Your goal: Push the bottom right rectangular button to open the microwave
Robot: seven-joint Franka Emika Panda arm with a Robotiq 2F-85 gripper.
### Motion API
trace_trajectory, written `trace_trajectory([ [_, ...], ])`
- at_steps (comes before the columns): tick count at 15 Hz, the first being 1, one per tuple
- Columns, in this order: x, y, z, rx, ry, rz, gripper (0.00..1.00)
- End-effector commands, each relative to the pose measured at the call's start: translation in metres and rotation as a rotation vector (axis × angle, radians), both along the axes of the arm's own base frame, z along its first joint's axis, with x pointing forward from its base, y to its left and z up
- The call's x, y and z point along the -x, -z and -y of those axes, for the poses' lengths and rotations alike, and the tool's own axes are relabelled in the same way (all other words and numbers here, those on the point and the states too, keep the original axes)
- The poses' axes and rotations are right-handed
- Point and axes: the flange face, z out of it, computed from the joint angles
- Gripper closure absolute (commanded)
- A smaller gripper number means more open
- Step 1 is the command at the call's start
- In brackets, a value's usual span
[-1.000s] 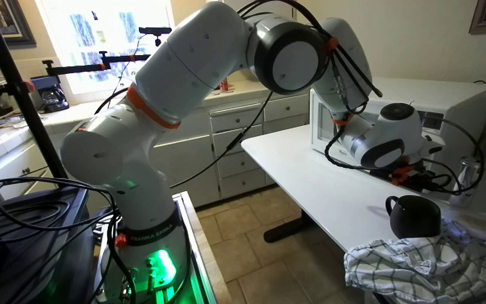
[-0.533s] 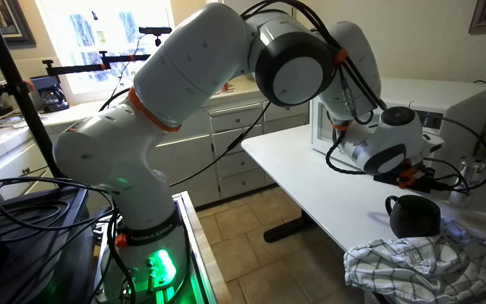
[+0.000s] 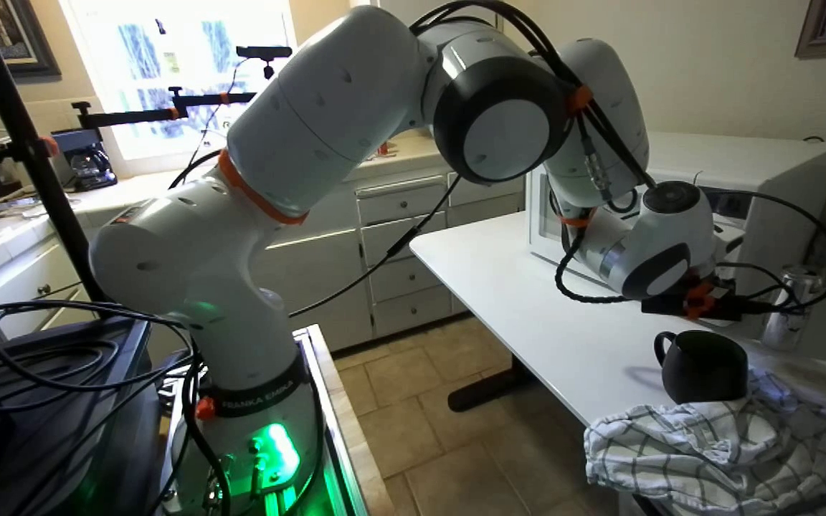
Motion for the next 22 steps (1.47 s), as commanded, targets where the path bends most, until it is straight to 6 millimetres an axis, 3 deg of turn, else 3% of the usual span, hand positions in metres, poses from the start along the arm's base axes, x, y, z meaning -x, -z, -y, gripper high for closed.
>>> trace_trajectory([
  [1,-0.032,-0.016,-0.062,0.094,-0.11,0.101,1.0],
  [6,-0.035,0.0,-0.085,0.255,-0.2,0.093,1.0],
  [13,-0.036,0.003,-0.092,0.378,-0.248,0.117,1.0],
  [17,-0.029,-0.001,-0.084,0.413,-0.251,0.139,1.0],
  [19,-0.024,0.001,-0.084,0.359,-0.254,0.067,1.0],
  [20,-0.003,0.002,-0.04,0.416,-0.198,0.007,0.99],
  [22,-0.004,0.002,-0.04,0.398,-0.196,0.006,0.99],
])
